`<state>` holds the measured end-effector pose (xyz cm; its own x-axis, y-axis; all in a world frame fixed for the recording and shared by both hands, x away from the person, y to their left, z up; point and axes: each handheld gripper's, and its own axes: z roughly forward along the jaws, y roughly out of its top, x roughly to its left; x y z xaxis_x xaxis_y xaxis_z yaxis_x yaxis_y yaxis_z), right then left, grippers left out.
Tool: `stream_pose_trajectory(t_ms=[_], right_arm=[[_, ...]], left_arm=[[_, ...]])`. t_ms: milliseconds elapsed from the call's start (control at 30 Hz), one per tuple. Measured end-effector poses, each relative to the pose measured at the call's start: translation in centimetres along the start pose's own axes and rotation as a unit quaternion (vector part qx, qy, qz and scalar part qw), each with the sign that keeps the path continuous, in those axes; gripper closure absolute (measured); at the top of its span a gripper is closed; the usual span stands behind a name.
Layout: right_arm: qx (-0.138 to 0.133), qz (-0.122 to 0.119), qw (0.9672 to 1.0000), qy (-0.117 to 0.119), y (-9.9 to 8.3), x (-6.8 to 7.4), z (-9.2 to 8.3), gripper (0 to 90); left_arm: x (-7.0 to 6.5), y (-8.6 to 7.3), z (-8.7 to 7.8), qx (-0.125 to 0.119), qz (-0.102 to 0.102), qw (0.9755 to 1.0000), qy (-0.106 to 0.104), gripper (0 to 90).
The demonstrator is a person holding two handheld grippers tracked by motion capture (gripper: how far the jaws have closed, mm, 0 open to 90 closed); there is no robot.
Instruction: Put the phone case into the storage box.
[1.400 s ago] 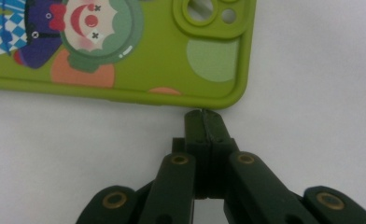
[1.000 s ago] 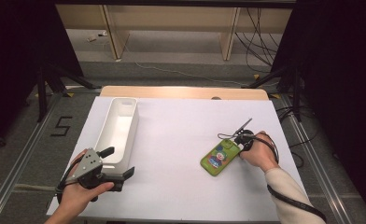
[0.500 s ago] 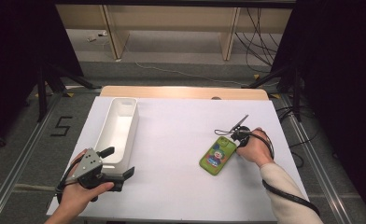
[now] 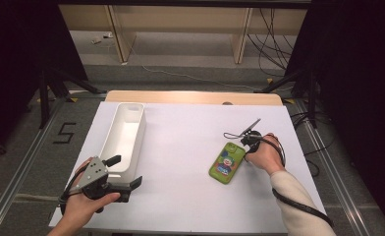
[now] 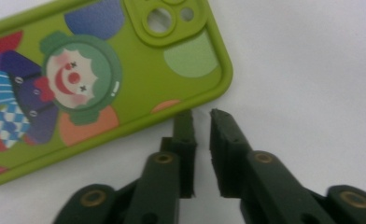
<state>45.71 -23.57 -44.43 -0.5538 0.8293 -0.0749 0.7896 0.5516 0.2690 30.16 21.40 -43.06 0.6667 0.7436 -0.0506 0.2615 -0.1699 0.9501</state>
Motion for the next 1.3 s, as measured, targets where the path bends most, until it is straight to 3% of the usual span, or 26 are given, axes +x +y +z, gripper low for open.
stream_pose_trajectory(t_ms=[67,167,267,333,467,533,600,667,767,867,900,967,1067,1233,1300], right_arm=[[-0.010,0.018,0.9998,-0.003,-0.1,0.0,-0.6,70.9],[-0.028,0.063,0.9976,0.006,-0.3,0.2,-1.6,54.0],[-0.069,0.101,0.9923,0.019,-0.5,0.4,-2.7,41.0],[-0.082,0.118,0.9893,0.023,-0.6,0.6,-3.0,34.7],[-0.065,0.113,0.9912,0.022,-0.7,1.0,-3.1,33.6],[-0.055,0.114,0.9917,0.021,-0.7,1.0,-2.9,42.0],[-0.046,0.108,0.9929,0.013,-0.7,0.8,-2.7,58.5],[-0.039,0.115,0.9924,0.018,-0.8,0.5,-2.4,61.4],[-0.043,0.152,0.9872,0.023,-0.9,0.5,-2.3,50.7],[-0.041,0.191,0.9802,0.031,-0.5,1.0,-2.2,27.1],[-0.031,0.184,0.9814,0.044,0.1,1.7,-2.1,17.3],[-0.032,0.181,0.9819,0.046,0.2,2.0,-2.1,15.3],[-0.057,0.170,0.9822,0.055,1.0,3.3,-2.2,15.1],[-0.098,0.163,0.9786,0.079,1.7,4.8,-2.3,18.6],[-0.117,0.160,0.9754,0.096,1.7,5.1,-2.6,18.9]], left_arm=[[-0.1,0.0,0.0,-0.001,-0.001,1.0000,0.000,0.6],[-0.1,0.1,0.0,-0.002,0.001,1.0000,-0.001,0.7],[-0.2,0.1,-0.1,-0.002,0.001,1.0000,-0.001,0.8],[-0.2,0.1,-0.1,-0.002,0.001,1.0000,0.000,0.8],[-0.2,0.1,0.0,-0.002,0.001,1.0000,-0.001,0.9],[-0.2,0.1,0.0,-0.002,0.002,1.0000,-0.001,0.9],[-0.2,0.1,0.0,-0.002,0.002,1.0000,-0.002,0.8],[-0.2,0.1,0.0,-0.002,0.001,1.0000,-0.002,0.9],[-0.1,0.1,0.1,-0.001,0.001,1.0000,-0.002,0.9],[-0.2,0.1,0.1,-0.001,0.002,1.0000,-0.002,0.9],[-0.2,0.2,0.1,-0.002,0.003,1.0000,-0.003,0.9],[-0.3,0.2,0.1,-0.002,0.004,1.0000,-0.003,0.9],[-0.2,0.2,0.1,-0.002,0.003,1.0000,-0.005,0.9],[-0.2,0.2,0.0,-0.004,0.002,1.0000,-0.005,0.9],[-0.2,0.2,0.0,-0.003,0.003,1.0000,-0.006,1.0]])
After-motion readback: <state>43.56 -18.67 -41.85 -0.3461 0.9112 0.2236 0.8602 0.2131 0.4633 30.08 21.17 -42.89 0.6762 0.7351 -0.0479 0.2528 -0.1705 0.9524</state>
